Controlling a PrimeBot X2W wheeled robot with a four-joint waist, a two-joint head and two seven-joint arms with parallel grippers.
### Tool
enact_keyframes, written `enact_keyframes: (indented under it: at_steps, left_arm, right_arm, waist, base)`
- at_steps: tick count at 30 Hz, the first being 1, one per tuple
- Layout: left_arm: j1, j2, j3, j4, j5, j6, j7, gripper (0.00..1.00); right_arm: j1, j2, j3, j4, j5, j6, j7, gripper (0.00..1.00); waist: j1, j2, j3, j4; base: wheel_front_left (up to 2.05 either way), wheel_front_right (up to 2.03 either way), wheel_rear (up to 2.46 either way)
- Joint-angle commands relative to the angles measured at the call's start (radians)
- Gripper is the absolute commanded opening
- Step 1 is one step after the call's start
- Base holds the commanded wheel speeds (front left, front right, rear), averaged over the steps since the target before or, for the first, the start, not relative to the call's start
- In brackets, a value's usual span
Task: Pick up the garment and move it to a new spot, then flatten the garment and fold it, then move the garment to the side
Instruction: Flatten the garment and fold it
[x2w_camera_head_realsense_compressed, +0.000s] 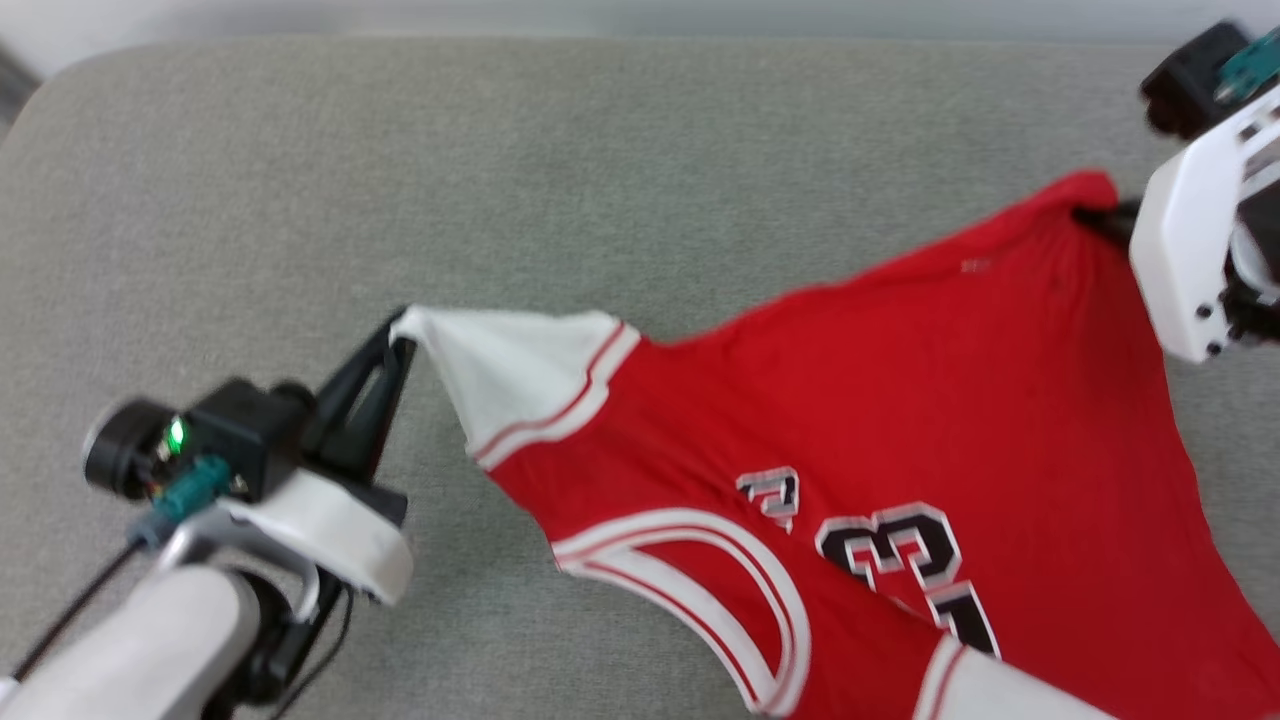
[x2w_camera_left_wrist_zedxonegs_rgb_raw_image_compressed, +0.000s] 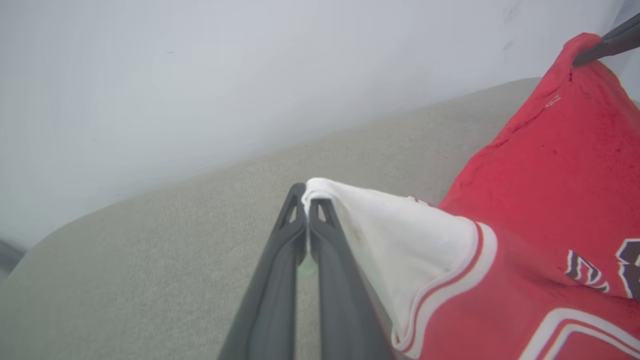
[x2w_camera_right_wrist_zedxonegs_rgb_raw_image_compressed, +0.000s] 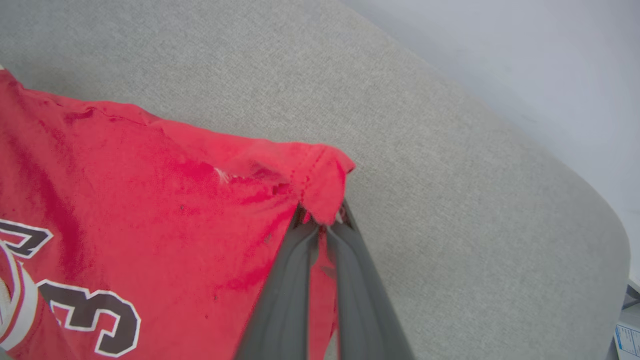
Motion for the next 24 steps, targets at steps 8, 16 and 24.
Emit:
enact_keyframes:
  at_steps: [8, 16, 24]
  left_arm:
    - [-0.303, -0.013, 0.040, 0.003, 0.046, -0.077, 0.089, 0.00]
    - [-0.650, -0.070, 0.056, 0.128, 0.085, -0.191, 0.163, 0.00]
    - [-0.978, -0.151, 0.097, 0.321, 0.089, -0.258, 0.193, 0.00]
  right_arm:
    - [-0.120, -0.026, -0.037, -0.038, -0.001, -0.001, -0.136, 0.00]
    - [-0.290, 0.016, -0.111, 0.003, -0.071, -0.001, -0.242, 0.00]
    - [-0.518, 0.107, -0.176, 0.119, -0.201, -0.001, -0.318, 0.00]
  waist:
    - [0.0000, 0.0000, -0.021, -0.055]
    - [0.0000, 0.0000, 0.041, -0.081]
    - [0.0000, 0.0000, 0.132, -0.093]
  base:
    - [0.00, 0.00, 0.00]
    - [0.00, 0.00, 0.00]
    - [0.00, 0.00, 0.00]
